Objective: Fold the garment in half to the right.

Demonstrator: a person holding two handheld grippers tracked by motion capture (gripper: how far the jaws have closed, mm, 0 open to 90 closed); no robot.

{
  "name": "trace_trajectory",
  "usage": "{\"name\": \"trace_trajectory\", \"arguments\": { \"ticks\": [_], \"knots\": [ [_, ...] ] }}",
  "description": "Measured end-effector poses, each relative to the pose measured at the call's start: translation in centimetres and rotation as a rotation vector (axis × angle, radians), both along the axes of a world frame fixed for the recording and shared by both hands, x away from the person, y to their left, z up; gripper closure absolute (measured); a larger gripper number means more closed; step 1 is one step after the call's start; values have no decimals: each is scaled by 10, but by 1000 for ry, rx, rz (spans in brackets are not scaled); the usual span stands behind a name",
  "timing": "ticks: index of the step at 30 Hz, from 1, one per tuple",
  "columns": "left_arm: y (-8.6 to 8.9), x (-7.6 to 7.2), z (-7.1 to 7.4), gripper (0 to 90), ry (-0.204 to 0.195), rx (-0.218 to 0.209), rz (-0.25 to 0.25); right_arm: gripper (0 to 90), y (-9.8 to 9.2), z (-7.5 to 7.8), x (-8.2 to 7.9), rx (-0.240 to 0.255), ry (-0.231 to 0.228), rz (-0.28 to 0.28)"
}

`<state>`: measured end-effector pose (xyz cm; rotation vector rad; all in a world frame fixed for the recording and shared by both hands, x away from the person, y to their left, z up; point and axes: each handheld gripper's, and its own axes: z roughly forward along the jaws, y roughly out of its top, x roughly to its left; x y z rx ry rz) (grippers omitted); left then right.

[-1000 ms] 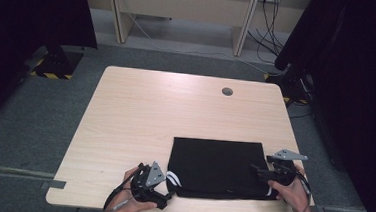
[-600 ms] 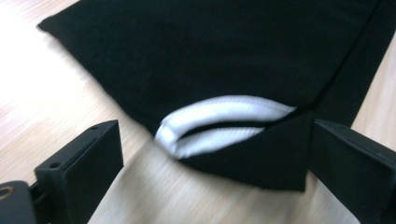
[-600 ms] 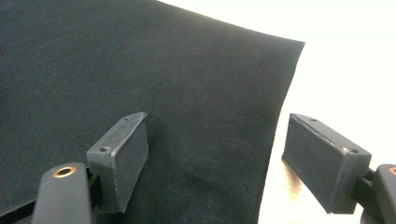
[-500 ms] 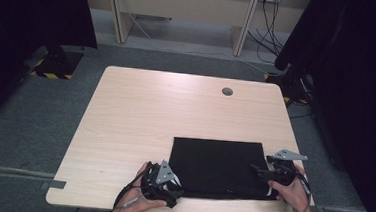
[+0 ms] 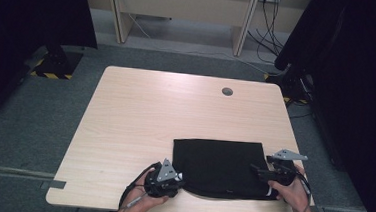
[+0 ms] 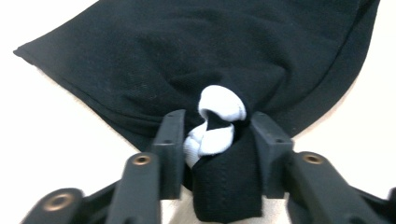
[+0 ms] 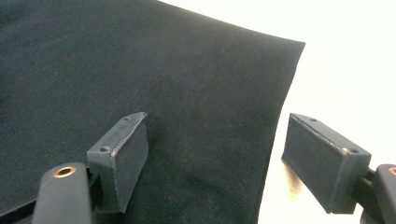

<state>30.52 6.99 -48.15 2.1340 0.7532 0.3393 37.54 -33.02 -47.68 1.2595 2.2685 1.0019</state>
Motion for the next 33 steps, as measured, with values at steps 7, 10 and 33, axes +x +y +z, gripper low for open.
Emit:
{"name": "trace_trajectory", "arguments": {
  "ticks": [7,10,33],
  "knots": [
    [-4,-4,0,693,-6,3,-29,230,-1,0,-2,2,2,-9],
    [-7,-8,0,696,2,-4,-42,230,-5,0,-3,0,0,-10],
    [-14,-10,0,684,16,-14,-71,238,-19,6,-28,-38,51,-59]
  ]
}}
